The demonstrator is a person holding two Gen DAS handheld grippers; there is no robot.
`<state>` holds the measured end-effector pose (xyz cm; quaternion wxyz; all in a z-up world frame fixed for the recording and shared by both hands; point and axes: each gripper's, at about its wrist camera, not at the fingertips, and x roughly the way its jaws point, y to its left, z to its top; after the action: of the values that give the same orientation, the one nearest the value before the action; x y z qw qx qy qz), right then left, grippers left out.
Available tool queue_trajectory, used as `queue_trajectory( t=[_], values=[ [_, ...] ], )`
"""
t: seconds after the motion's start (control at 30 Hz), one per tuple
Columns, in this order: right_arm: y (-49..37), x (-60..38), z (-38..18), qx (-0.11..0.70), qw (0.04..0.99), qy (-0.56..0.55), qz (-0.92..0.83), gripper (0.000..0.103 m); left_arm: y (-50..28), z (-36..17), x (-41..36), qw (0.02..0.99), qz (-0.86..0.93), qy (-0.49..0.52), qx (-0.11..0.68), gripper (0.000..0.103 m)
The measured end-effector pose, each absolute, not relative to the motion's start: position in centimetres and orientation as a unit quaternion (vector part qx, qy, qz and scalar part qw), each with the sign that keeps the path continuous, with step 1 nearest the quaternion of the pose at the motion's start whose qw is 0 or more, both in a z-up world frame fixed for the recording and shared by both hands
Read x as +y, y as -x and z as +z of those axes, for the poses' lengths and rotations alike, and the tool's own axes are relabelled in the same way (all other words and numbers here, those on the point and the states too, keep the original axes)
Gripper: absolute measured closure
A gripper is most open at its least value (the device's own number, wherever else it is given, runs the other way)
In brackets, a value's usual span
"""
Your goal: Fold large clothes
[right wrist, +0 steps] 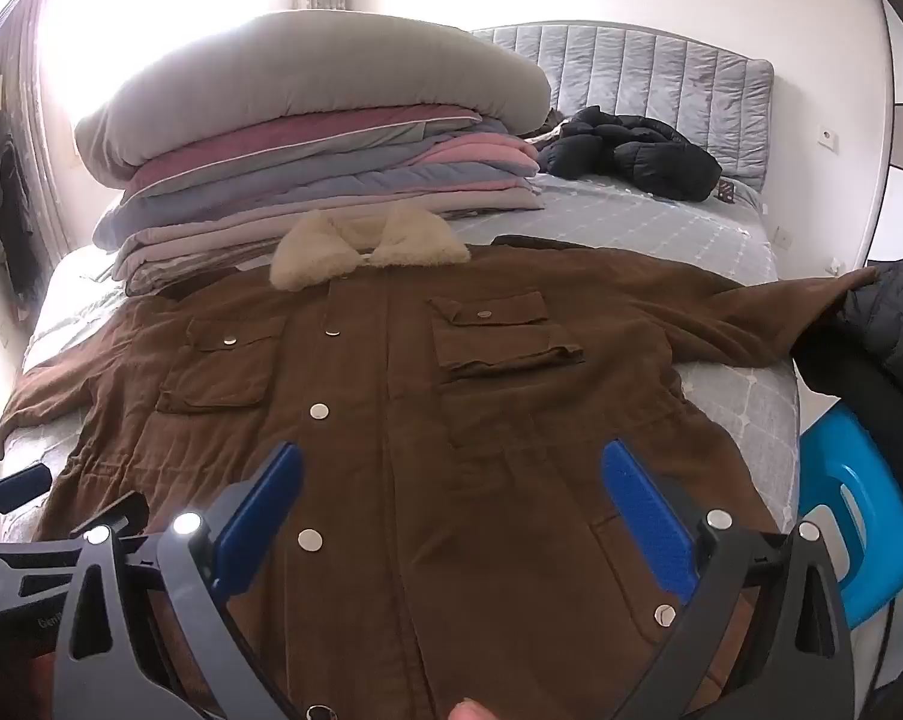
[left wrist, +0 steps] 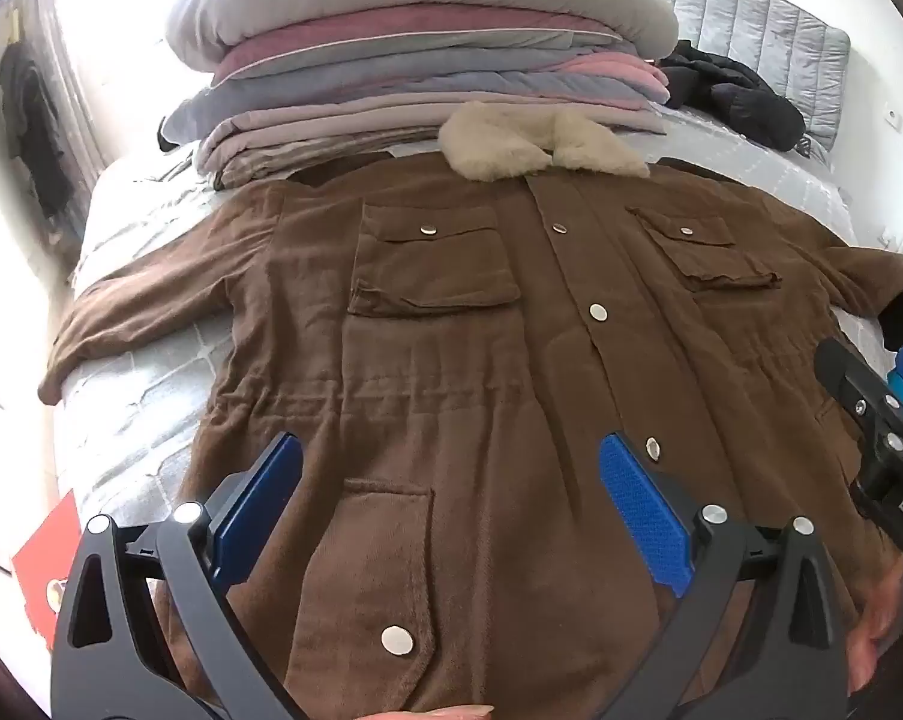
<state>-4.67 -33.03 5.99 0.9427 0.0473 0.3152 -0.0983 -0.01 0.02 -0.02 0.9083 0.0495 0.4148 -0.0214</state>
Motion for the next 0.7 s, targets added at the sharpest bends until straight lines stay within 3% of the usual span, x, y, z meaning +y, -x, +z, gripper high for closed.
queue_trajectory(
  t=[0.7],
  values=[
    [4.63,-33.09,5.61,0.323,0.94,-0.045,-0.101,0.007,-0.56,-0.48,0.93,0.902,-0.023,-0.021,0.431,0.007]
  ],
)
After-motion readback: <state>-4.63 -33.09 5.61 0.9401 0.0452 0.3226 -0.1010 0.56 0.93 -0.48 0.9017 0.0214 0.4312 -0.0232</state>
